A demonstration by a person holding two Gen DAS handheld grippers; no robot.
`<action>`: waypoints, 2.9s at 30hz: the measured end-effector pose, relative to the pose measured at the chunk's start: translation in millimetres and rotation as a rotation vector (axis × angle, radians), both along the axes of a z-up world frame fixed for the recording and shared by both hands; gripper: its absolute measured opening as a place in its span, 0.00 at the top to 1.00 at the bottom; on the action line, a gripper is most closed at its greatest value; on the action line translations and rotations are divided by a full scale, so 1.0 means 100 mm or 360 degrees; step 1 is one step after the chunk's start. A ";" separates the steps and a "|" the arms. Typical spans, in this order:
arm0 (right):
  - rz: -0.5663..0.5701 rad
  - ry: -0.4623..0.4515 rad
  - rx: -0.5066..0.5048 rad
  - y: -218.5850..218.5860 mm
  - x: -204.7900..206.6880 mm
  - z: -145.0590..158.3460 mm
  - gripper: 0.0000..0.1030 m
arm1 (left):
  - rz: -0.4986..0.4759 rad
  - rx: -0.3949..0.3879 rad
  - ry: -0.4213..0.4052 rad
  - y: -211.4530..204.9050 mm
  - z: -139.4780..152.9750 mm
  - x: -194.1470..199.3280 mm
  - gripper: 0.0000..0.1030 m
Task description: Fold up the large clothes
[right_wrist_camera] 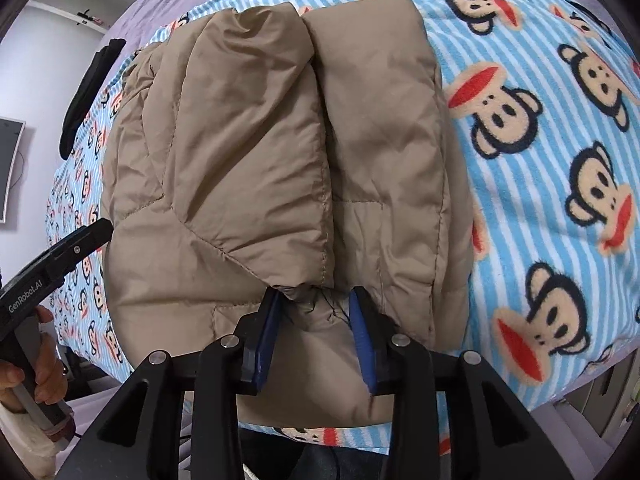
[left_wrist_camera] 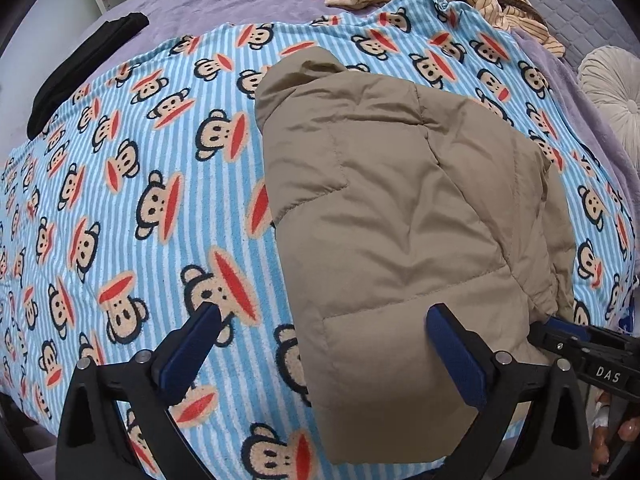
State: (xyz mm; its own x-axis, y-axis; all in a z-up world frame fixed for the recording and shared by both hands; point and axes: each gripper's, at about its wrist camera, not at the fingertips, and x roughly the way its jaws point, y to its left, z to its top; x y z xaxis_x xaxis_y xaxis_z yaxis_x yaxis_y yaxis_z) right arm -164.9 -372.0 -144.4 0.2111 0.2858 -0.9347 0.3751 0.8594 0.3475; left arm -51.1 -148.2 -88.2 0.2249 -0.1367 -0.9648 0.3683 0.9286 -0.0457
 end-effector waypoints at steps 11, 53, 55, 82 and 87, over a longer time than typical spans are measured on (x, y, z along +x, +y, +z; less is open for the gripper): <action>-0.0136 -0.0080 -0.0097 0.10 -0.13 0.30 0.45 | -0.0015 -0.0025 -0.0004 0.32 0.03 -0.15 0.00; -0.0072 -0.0141 -0.0099 -0.50 0.26 0.44 0.18 | 0.0243 -0.0029 0.0063 0.19 -0.01 0.17 0.00; -0.0064 -0.0149 -0.0088 -0.54 0.30 0.42 0.18 | 0.0254 -0.0037 0.0069 0.19 -0.03 0.17 0.00; -0.0177 -0.0144 0.0484 -1.17 0.57 -0.50 0.17 | 0.0282 -0.0799 0.0464 0.44 -0.76 0.68 0.00; -0.0185 -0.0333 0.0780 -1.14 0.59 -0.44 0.00 | 0.0228 -0.0826 0.0485 0.33 -0.81 0.77 0.00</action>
